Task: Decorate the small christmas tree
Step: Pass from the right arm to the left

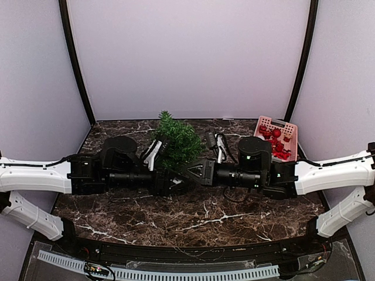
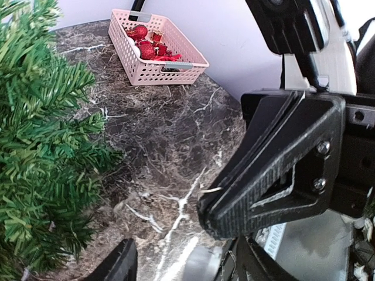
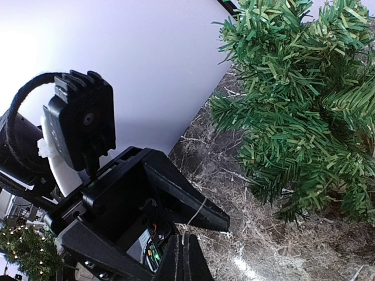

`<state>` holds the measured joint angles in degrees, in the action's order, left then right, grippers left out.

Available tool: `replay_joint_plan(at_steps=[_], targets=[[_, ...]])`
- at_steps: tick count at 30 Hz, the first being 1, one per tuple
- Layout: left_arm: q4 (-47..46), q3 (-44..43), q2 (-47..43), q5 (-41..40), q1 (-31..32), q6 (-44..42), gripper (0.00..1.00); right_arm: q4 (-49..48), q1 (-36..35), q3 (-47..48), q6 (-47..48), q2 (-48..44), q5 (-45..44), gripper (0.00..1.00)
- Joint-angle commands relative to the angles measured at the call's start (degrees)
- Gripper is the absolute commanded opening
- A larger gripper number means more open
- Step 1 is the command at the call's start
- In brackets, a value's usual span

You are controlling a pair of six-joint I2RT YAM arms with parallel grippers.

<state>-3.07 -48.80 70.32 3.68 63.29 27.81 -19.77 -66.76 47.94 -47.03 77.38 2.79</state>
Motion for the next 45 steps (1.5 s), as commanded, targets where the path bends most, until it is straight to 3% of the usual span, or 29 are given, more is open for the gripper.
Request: replay_joint_plan(at_steps=[1, 7, 17, 23, 30, 37, 40, 45], targets=[[0.0, -1.8, 0.7, -0.3, 0.2, -0.7, 0.56, -3.0, -0.7, 1.5, 0.9, 0.4, 0.5, 0.00], [0.1, -1.4, 0.2, -0.4, 0.2, -0.6, 0.38, -2.6, -0.7, 1.3, 1.0, 0.2, -0.2, 0.00], [0.1, -0.9, -0.4, 0.6, 0.2, -0.3, 0.17, -1.6, -0.7, 1.4, 1.0, 0.6, -1.2, 0.00], [0.1, 0.0, -2.0, 1.3, 0.2, 0.2, 0.13, -1.3, -0.8, 1.0, 0.9, 0.3, -1.6, 0.01], [3.4, -0.1, -4.2, -2.1, 0.1, 0.9, 0.11, 0.4, -0.7, 0.7, 1.5, -1.2, -2.6, 0.23], [13.4, -3.4, -7.7, -2.6, -2.8, -0.1, 0.11, 4.2, -0.8, -3.6, 2.5, -5.1, -9.4, 0.72], [17.4, -4.1, -9.2, -2.1, -4.7, -0.4, 0.11, 4.2, -1.1, -5.4, 1.5, -4.3, -11.3, 0.77], [19.1, -3.6, -10.6, -0.6, -6.3, -0.1, 0.11, 0.4, -2.4, -4.1, 0.2, 1.5, -12.9, 0.72]])
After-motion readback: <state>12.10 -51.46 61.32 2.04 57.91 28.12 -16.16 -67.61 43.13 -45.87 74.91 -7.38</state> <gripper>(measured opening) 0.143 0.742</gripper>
